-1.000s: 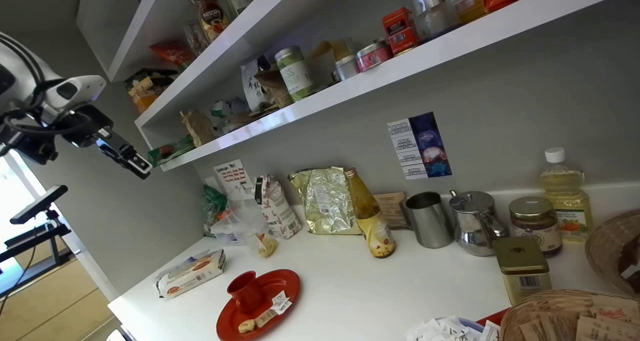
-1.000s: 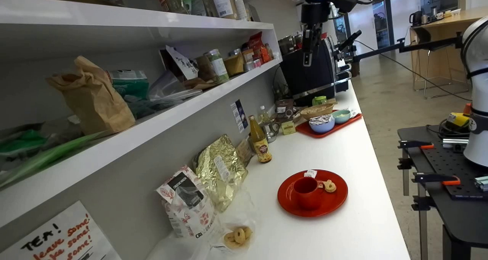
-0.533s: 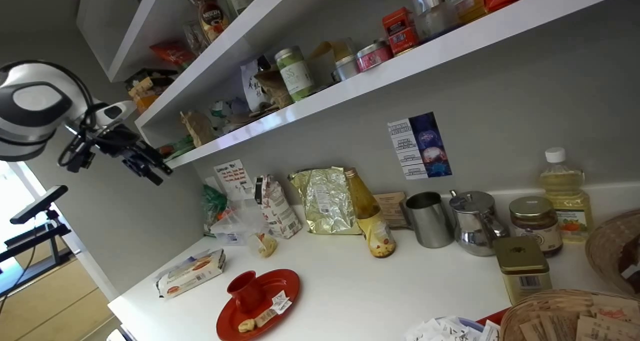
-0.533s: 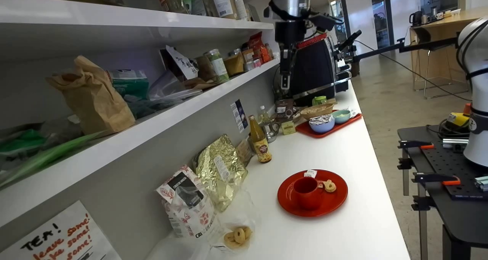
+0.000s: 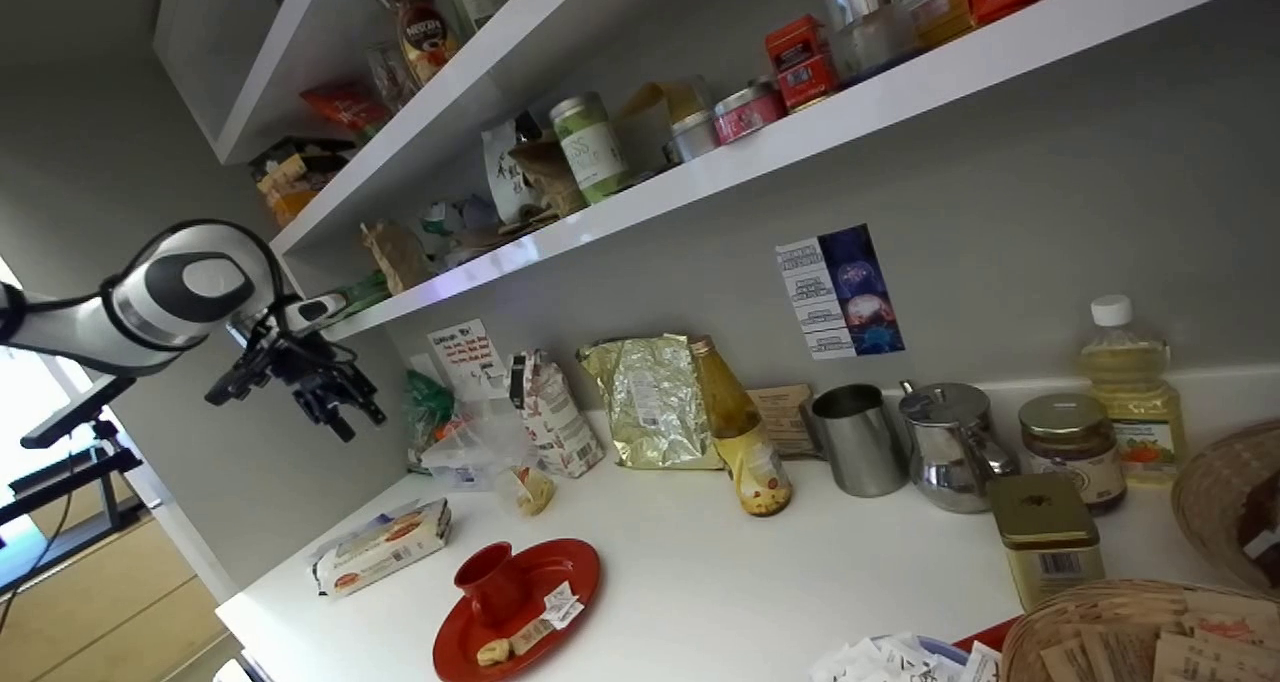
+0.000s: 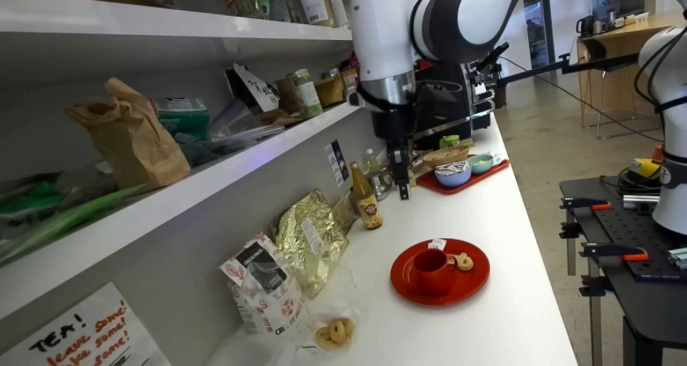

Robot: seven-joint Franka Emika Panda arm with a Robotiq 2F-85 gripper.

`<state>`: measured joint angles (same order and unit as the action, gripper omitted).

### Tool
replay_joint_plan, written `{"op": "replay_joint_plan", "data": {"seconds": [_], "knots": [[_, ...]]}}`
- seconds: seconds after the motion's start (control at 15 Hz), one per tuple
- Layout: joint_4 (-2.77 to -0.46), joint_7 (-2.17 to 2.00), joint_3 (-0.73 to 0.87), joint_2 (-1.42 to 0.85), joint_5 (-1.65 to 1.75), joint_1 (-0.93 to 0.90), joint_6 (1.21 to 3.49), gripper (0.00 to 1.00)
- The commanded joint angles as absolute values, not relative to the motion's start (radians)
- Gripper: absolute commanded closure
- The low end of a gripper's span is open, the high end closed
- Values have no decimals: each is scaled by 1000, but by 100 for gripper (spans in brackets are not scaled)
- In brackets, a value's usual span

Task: Take the red cup off of the plate

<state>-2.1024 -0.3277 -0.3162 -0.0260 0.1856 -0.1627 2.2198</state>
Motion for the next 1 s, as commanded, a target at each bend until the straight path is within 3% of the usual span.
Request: {"op": "replay_joint_plan", "data": {"seconds": [0.0,0.47,0.93], "knots": [[-2012,-405,-283,-196,281,-221,2177,0],[-1902,-426,-189,-419,284,-306,2086,0],[-1789,-403,-129,-497,253,-307,2019,0]]}}
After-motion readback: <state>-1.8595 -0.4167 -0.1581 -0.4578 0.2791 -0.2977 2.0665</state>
